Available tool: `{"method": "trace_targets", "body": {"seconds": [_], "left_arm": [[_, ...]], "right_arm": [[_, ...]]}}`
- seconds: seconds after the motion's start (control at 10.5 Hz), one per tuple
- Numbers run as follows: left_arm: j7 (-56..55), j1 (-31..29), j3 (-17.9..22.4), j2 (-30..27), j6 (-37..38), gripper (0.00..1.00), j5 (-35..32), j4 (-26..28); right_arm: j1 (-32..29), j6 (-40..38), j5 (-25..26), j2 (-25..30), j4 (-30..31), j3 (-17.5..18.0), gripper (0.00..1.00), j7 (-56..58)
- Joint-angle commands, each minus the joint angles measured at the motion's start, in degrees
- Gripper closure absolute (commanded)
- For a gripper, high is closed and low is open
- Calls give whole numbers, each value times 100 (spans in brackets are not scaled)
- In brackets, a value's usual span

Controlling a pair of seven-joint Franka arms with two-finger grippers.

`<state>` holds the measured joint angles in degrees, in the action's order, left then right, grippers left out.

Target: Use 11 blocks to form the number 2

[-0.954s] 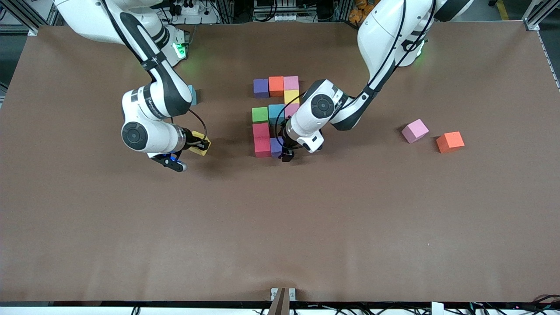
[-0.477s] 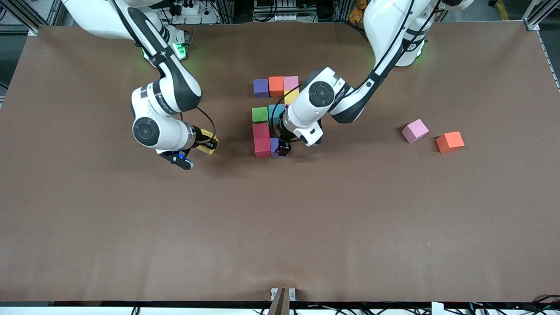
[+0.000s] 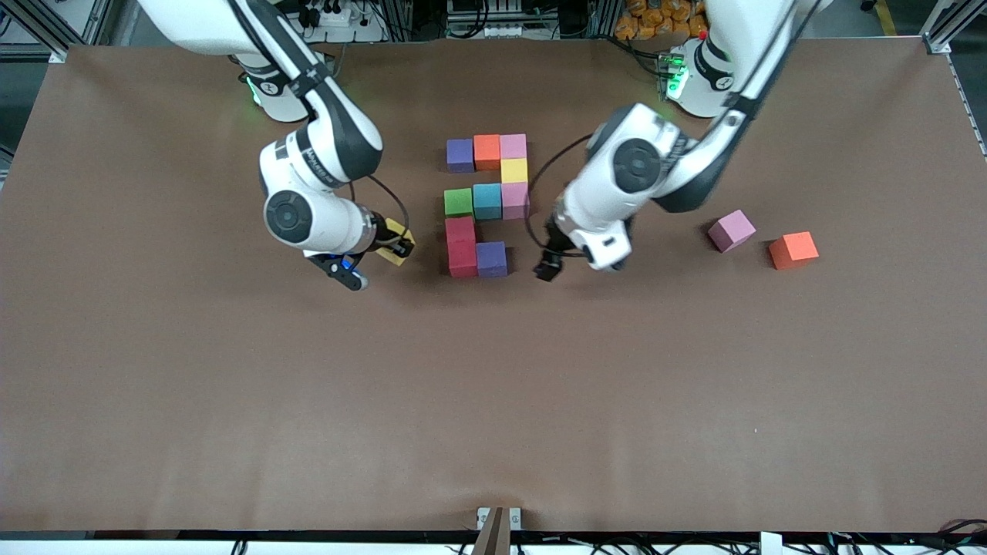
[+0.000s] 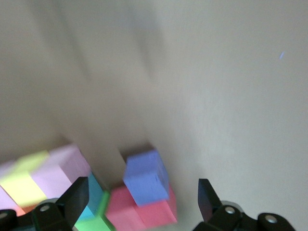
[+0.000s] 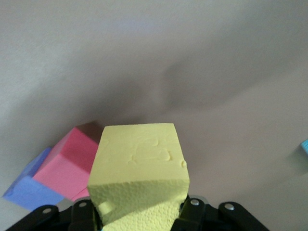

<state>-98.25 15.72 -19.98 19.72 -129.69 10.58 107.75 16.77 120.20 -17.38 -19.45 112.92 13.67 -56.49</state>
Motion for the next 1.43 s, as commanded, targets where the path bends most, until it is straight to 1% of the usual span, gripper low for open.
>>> {"method": "trace_targets", "body": {"seconds": [0.0, 0.19, 0.38, 0.57, 0.76, 0.86, 0.95, 1.05, 1.14, 1.34], "left_arm": [[1504, -768, -33, -670, 355, 0, 5, 623], [2316, -1280, -24, -759, 715, 0, 5, 729], [3106, -1745, -24, -1179, 743, 0, 5, 1359], [4142, -2238, -24, -1584, 708, 0, 5, 2045], [4577, -2450, 2, -1612, 534, 0, -30, 2398], [4717, -2503, 3, -1568, 245, 0, -248, 2634], [4806, -2686, 3, -1524, -245, 0, -511, 2933], [5059, -2819, 3, -1446, -502, 0, -566, 3101], [5366, -2994, 11, -1384, -505, 0, -566, 3155], [5790, -3232, 20, -1401, -496, 0, -566, 3252]], "right_arm": [[334, -49, -352, -234, -436, -14, 100, -580], [703, -23, -354, -514, -883, -23, 100, -1344], [984, 21, -354, -848, -1331, -14, 100, -2082], [1441, 169, -293, -1357, -2060, -23, 100, -3065], [1645, 275, -292, -1657, -2440, -32, 100, -3490], [1732, 424, -284, -1798, -2580, -32, 100, -3753], [1820, 608, -283, -1921, -2695, -40, 100, -3973], [1839, 792, -301, -2035, -2792, -40, 100, -4132], [1847, 916, -301, -2141, -2862, -40, 100, -4282], [1917, 1442, -301, -2256, -2872, -40, 100, -4650]]}}
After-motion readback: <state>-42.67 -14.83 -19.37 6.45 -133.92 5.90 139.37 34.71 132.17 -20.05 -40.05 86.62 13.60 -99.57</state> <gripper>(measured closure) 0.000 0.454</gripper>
